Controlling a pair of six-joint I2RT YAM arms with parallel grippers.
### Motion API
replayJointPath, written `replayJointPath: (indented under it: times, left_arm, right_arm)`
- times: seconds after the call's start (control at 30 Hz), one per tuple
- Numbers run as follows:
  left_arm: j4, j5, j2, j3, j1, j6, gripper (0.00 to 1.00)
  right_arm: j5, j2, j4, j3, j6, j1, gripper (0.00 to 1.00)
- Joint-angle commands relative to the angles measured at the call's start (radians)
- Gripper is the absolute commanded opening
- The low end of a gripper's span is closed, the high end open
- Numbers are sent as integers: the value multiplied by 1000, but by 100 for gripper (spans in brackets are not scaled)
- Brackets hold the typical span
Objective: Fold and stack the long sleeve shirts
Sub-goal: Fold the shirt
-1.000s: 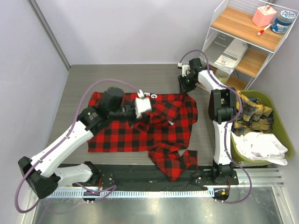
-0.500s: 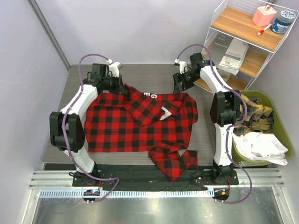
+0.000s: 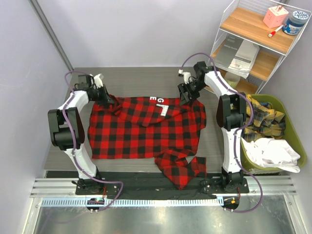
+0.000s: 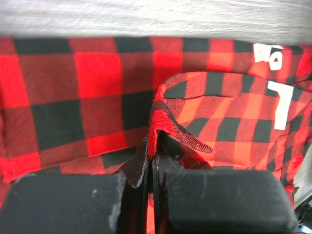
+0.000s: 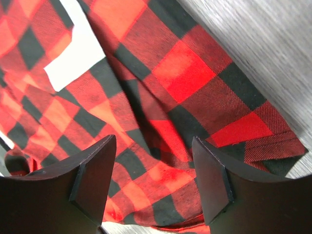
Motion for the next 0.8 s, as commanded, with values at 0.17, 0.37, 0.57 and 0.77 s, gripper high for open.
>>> replayJointPath:
  times: [0.17, 0.37, 0.57, 0.77]
  left_arm:
    - [43, -46, 13, -42, 59, -18, 1]
    - [44, -90, -21, -70, 135, -21, 37]
    - [55, -38, -160, -96, 144, 181, 50]
    - [-80, -126, -176, -96, -30, 424, 47]
  right_arm:
    - [54, 20, -39, 34, -55, 4, 66]
    - [71, 8, -73, 52, -69, 7, 66]
    - [68, -33, -99, 62, -67, 8, 64]
    - [107, -53, -107, 0, -79, 57, 59]
